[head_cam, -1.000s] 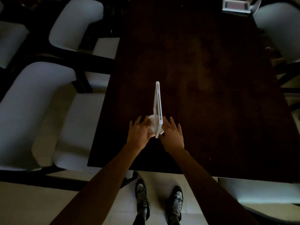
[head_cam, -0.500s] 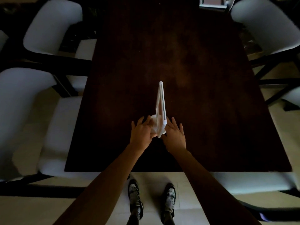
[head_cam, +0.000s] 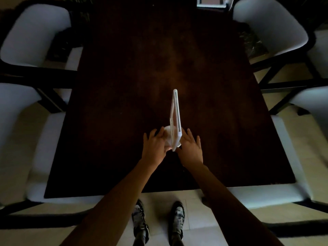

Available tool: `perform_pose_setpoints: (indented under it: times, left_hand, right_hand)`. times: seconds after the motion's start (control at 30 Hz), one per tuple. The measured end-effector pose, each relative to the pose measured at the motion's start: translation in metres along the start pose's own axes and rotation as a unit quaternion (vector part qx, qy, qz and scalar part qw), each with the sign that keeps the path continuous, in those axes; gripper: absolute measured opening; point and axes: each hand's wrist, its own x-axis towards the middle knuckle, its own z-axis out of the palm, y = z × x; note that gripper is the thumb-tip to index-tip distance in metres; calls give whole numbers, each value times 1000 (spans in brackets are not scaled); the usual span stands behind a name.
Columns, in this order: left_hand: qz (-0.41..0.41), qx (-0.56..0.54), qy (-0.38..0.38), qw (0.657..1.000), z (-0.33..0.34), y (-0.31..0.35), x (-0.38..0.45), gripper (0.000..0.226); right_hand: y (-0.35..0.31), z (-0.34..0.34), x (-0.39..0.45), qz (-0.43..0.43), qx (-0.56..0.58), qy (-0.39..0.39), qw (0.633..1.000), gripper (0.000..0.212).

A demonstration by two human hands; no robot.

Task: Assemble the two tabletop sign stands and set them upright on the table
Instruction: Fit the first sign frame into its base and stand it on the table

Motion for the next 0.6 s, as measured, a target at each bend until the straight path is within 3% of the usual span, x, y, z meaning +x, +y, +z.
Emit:
perform_pose_setpoints:
  times: [0.6]
  left_hand:
    - [-4,-6,5,1000,6,52,32,60]
  right_hand:
    - [53,-25,16,5,-14,2,1000,68]
